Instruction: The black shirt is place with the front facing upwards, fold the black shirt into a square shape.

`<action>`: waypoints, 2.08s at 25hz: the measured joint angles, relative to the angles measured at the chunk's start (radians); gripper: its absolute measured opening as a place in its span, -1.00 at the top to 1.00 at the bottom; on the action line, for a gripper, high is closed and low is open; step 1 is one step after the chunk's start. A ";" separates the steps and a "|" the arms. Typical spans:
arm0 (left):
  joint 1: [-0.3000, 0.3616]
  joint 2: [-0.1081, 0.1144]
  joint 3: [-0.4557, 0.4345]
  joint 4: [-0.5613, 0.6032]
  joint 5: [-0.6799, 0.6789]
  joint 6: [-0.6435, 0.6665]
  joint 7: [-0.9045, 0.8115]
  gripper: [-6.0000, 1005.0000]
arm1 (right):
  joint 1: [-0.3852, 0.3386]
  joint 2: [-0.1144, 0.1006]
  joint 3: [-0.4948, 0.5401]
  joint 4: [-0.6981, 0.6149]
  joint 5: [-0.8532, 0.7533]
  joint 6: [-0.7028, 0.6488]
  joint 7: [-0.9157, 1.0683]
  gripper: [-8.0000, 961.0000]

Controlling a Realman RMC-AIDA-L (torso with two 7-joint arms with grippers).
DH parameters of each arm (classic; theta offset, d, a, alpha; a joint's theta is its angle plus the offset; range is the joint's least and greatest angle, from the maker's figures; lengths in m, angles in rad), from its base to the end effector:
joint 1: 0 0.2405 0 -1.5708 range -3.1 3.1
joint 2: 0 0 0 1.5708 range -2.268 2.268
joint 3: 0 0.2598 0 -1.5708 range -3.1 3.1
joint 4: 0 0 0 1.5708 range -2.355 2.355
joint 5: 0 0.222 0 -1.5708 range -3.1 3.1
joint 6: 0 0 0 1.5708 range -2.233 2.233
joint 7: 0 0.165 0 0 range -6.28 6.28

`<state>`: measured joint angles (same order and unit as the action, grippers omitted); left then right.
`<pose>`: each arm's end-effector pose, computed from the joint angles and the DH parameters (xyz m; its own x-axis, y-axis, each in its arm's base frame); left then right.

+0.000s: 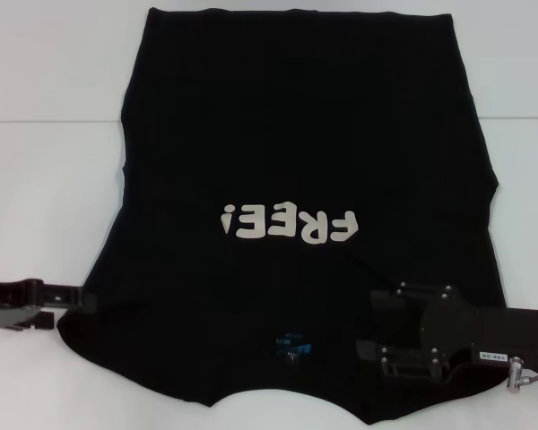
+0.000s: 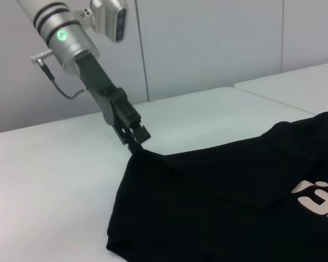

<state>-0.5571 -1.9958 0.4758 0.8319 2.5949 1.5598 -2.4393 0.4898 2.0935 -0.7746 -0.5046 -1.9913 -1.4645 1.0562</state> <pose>-0.3488 0.3452 0.0496 0.0888 0.9472 0.3081 0.9879 -0.0442 -0.1487 0.2864 0.3193 -0.0654 0.8794 -0.2066 -0.4290 -0.3122 -0.9305 -0.1918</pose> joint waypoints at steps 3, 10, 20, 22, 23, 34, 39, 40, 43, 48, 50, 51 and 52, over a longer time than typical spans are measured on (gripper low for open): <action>0.000 -0.008 0.032 -0.015 0.000 -0.025 0.006 -0.58 | -0.001 0.000 0.000 0.000 0.000 -0.005 0.002 -0.58; -0.001 -0.017 0.051 -0.017 -0.001 -0.040 0.007 -0.57 | -0.003 0.000 0.000 0.000 0.000 -0.022 0.003 -0.58; 0.000 -0.032 0.124 -0.009 -0.004 -0.040 0.005 -0.52 | -0.005 -0.002 0.002 -0.003 0.000 -0.033 0.003 -0.58; 0.004 -0.034 0.125 -0.001 -0.003 -0.042 0.006 -0.43 | -0.005 -0.002 0.002 -0.005 0.000 -0.036 0.004 -0.58; 0.006 -0.035 0.125 0.002 -0.003 -0.044 0.009 -0.39 | -0.005 -0.002 0.002 -0.005 0.000 -0.038 0.006 -0.58; 0.011 -0.038 0.126 0.003 -0.001 -0.064 0.032 0.29 | -0.003 -0.003 0.021 -0.010 0.001 -0.058 0.029 -0.58; 0.013 -0.037 0.120 0.003 -0.007 -0.058 0.045 0.81 | -0.006 -0.005 0.037 -0.011 0.002 -0.060 0.044 -0.58; 0.013 -0.037 0.120 0.003 -0.007 -0.057 0.045 0.84 | -0.006 -0.007 0.038 -0.013 0.002 -0.059 0.062 -0.58; 0.014 -0.038 0.120 0.003 -0.008 -0.055 0.046 0.93 | -0.007 -0.018 0.040 -0.053 0.001 -0.063 0.197 -0.58; 0.016 -0.038 0.116 0.004 -0.010 -0.054 0.064 0.93 | -0.005 -0.071 0.031 -0.223 -0.047 -0.095 0.674 -0.57; 0.016 -0.038 0.113 0.005 -0.012 -0.053 0.079 0.93 | 0.011 -0.101 0.033 -0.301 -0.113 -0.126 0.891 -0.57; 0.016 -0.037 0.111 0.005 -0.012 -0.053 0.085 0.94 | 0.024 -0.113 0.036 -0.332 -0.157 -0.142 0.988 -0.57; 0.015 -0.037 0.108 0.005 -0.014 -0.052 0.090 0.94 | 0.039 -0.126 0.042 -0.364 -0.211 -0.159 1.097 -0.56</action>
<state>-0.5422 -2.0332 0.5842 0.8372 2.5812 1.5082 -2.3493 0.5291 1.9675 -0.7326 -0.8688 -2.2028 -1.6232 2.1537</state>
